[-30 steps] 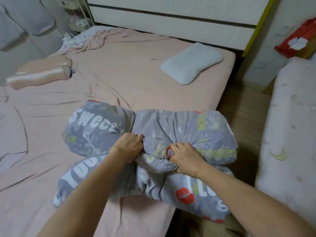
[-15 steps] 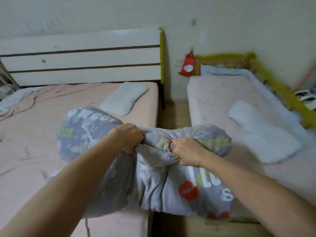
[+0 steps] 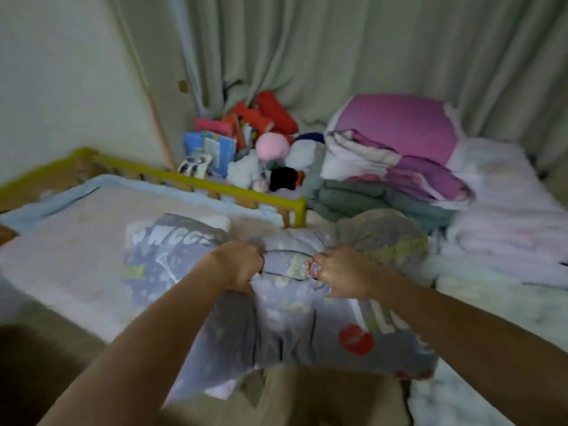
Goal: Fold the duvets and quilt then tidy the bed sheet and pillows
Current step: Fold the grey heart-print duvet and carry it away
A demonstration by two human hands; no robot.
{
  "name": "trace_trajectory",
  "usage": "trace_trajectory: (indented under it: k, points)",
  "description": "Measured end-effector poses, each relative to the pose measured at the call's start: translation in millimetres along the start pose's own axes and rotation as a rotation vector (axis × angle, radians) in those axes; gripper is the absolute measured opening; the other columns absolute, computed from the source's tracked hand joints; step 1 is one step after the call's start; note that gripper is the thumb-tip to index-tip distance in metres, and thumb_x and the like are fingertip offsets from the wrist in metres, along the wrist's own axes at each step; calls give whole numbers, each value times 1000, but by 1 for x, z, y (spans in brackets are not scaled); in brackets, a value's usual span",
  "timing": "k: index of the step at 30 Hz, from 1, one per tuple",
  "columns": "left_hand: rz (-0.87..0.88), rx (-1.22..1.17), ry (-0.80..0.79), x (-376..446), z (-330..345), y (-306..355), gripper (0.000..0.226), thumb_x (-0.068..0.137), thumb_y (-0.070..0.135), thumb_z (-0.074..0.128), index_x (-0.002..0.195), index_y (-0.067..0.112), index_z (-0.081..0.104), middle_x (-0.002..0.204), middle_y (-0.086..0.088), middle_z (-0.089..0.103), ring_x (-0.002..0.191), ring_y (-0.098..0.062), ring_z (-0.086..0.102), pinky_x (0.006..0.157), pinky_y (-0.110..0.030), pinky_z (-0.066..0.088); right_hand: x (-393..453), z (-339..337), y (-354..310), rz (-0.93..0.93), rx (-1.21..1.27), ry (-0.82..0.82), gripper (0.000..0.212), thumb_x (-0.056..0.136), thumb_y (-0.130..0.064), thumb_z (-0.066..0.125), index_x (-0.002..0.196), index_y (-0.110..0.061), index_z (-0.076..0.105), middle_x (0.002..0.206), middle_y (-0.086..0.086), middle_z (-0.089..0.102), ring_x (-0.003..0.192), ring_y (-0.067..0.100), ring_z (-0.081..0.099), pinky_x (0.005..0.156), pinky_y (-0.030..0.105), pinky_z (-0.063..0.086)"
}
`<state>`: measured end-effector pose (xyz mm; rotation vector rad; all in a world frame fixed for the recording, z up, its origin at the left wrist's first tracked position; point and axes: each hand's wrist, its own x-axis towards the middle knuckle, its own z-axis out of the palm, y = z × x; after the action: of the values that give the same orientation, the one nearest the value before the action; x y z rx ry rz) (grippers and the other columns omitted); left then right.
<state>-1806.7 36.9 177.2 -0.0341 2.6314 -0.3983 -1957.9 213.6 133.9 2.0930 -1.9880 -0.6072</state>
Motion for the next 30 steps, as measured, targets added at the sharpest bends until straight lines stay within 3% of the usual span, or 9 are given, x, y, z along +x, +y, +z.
trace_trajectory:
  k: [3,6,11,15,18,21,23,26,30]
  points:
    - [194,133,54,70,-61,34,33,87,43,59,91,11,66,102,-12,65,96,-32,62,74,-35,46,-73,29,43,205,31,10,11,75,-26,63,74,-17,68,74,3,63,58,22,62,42,25,37]
    - [353,189,101,130,-113,81,31,87,44,58,90,14,67,96,-9,67,91,-30,63,70,-36,47,-148,48,73,344,92,-49,9,69,-17,71,77,-13,68,73,7,64,56,27,63,40,26,35]
    - [654,274,179,225,-182,184,31,83,43,62,88,13,69,90,-11,66,82,-31,63,69,-38,50,-270,79,100,511,131,-212,15,50,-28,68,59,-17,64,57,1,61,37,18,55,37,14,28]
    - [896,327,305,289,-229,273,34,80,44,63,82,10,68,82,-11,65,75,-29,61,59,-33,42,-359,103,109,718,209,-526,21,79,-19,51,86,-11,69,93,13,67,71,32,66,52,29,35]
    - [1067,407,314,319,-265,349,43,82,50,64,92,8,67,97,-13,67,90,-34,62,66,-36,44,-424,114,101,875,214,-568,25,67,-28,44,57,-17,64,72,4,67,46,22,60,41,19,32]
    - [1235,516,334,339,-294,420,52,81,57,65,96,7,66,103,-14,65,96,-34,60,75,-41,48,-477,129,80,1032,234,-563,29,68,-31,40,52,-20,61,59,-1,63,39,18,56,36,17,31]
    - [1326,575,337,343,-307,459,53,81,57,65,102,8,66,108,-13,64,101,-33,59,78,-41,47,-495,120,69,1144,312,-653,17,71,-28,53,63,-19,65,74,4,68,48,23,62,38,21,38]
    - [1448,690,403,348,-331,522,51,82,53,65,107,9,65,115,-13,62,106,-33,58,80,-39,46,-523,119,56,1321,433,-802,24,92,-19,48,106,-14,67,126,11,59,96,30,64,63,31,40]
    - [1621,771,563,362,-357,580,43,80,52,66,98,13,68,108,-9,66,99,-30,61,71,-34,42,-546,124,53,1563,482,-886,31,95,-25,42,118,-16,62,135,8,53,110,30,59,72,35,45]
